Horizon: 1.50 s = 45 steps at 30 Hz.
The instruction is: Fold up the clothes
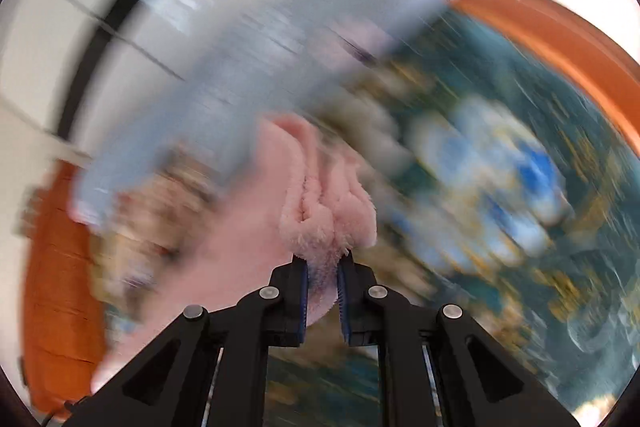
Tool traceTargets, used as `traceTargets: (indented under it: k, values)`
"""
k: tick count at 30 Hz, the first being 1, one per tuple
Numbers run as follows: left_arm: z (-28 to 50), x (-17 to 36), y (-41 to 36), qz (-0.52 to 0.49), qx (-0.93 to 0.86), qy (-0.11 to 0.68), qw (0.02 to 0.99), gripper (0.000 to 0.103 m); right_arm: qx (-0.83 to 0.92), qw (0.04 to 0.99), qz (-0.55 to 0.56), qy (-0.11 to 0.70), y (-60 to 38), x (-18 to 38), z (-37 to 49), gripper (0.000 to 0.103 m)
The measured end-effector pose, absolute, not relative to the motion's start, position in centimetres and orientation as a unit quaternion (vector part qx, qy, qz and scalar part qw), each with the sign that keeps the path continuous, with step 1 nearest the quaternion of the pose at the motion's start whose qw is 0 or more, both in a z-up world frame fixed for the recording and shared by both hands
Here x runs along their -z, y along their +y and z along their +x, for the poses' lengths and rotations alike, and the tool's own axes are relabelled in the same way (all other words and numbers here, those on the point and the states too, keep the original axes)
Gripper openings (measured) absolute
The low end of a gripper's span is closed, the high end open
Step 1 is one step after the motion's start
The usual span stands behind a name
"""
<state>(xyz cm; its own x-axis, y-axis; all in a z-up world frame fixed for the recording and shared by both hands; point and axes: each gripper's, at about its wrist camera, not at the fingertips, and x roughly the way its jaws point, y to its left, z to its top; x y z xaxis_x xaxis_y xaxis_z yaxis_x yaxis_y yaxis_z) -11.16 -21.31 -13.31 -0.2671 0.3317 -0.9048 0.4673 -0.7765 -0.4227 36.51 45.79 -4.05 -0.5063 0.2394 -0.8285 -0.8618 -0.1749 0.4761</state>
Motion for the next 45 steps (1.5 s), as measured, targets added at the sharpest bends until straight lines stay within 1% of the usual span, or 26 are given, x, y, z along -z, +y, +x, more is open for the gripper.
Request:
traceTargets:
  k: [1,3,6,7,9,10,11,13,14,16,18,21,22,23,25,27,29,30,31,33,37,42,44,45]
  values:
    - [-10.2,15.5,-21.8,0.617,0.702,0.348,0.070,0.017,-0.676,0.404,-0.326,0.522,45.8,6.3,37.2,0.013]
    - [-8.6,17.3,-22.6,0.616,0.682,0.384,0.087,0.017,-0.624,0.430,-0.354,0.548,45.4,10.5,38.8,0.013]
    - [-7.8,17.3,-23.2,0.607,0.679,0.402,0.092,0.017,-0.607,0.434,-0.355,0.563,45.0,12.2,40.4,0.013]
    - [-7.9,16.8,-23.2,0.608,0.683,0.392,0.094,0.020,-0.612,0.431,-0.354,0.561,45.1,12.0,40.6,0.013]
    - [-7.9,15.8,-23.2,0.607,0.693,0.375,0.103,0.027,-0.620,0.425,-0.353,0.558,45.5,11.7,40.6,0.013]
    - [-7.8,15.4,-23.4,0.604,0.697,0.370,0.109,0.036,-0.622,0.423,-0.354,0.556,45.6,11.5,40.5,0.013]
    - [-7.5,15.0,-23.7,0.599,0.699,0.373,0.115,0.048,-0.622,0.422,-0.359,0.553,45.7,11.6,40.2,0.014]
    - [-6.8,14.4,-24.5,0.586,0.700,0.387,0.128,0.055,-0.620,0.420,-0.365,0.553,45.9,11.8,40.2,0.018]
    - [-6.4,14.2,-24.9,0.579,0.700,0.396,0.134,0.057,-0.618,0.420,-0.367,0.555,46.0,11.9,40.3,0.021]
    - [-5.6,13.7,-25.4,0.571,0.699,0.406,0.143,0.057,-0.611,0.426,-0.362,0.560,46.1,12.0,41.1,0.034]
    - [-5.0,13.3,-25.6,0.565,0.698,0.414,0.149,0.057,-0.606,0.449,-0.352,0.555,46.4,11.2,42.0,0.040]
    - [-5.7,12.1,-24.9,0.557,0.698,0.431,0.132,0.058,-0.600,0.504,-0.341,0.520,47.1,9.0,42.5,0.040]
    - [-6.2,11.9,-24.0,0.558,0.696,0.435,0.120,0.059,-0.598,0.524,-0.338,0.503,47.4,8.0,42.3,0.042]
    - [-6.5,12.0,-22.7,0.563,0.694,0.435,0.107,0.060,-0.609,0.522,-0.330,0.498,47.8,7.2,41.4,0.043]
    - [-7.2,11.3,-19.6,0.576,0.692,0.428,0.076,0.060,-0.641,0.474,-0.337,0.501,48.2,6.6,38.3,0.043]
    - [-7.8,10.4,-17.0,0.593,0.691,0.411,0.052,0.060,-0.664,0.399,-0.381,0.505,47.8,7.6,32.6,0.043]
    - [-9.6,10.8,-14.4,0.609,0.686,0.398,0.035,0.062,-0.668,0.350,-0.405,0.518,46.7,9.1,28.3,0.043]
    - [-10.5,11.0,-13.0,0.616,0.683,0.391,0.026,0.063,-0.664,0.331,-0.406,0.533,46.2,10.1,26.2,0.044]
    - [-11.4,11.2,-11.9,0.622,0.681,0.385,0.019,0.064,-0.659,0.314,-0.408,0.548,45.6,11.0,24.2,0.049]
    - [-12.9,11.5,-10.5,0.629,0.683,0.371,0.022,0.066,-0.643,0.312,-0.407,0.568,45.2,12.2,22.6,0.054]
    - [-15.1,13.1,-9.4,0.642,0.678,0.354,0.044,0.066,-0.628,0.351,-0.404,0.565,45.6,12.6,21.6,0.054]
    - [-16.6,14.6,-9.6,0.661,0.663,0.342,0.075,0.066,-0.605,0.367,-0.414,0.573,46.0,13.3,22.2,0.054]
    - [-16.9,14.9,-9.8,0.661,0.662,0.341,0.086,0.065,-0.595,0.374,-0.418,0.575,46.2,13.5,22.4,0.052]
    - [-17.1,15.0,-10.0,0.661,0.662,0.341,0.091,0.064,-0.590,0.377,-0.420,0.577,46.2,13.6,22.5,0.046]
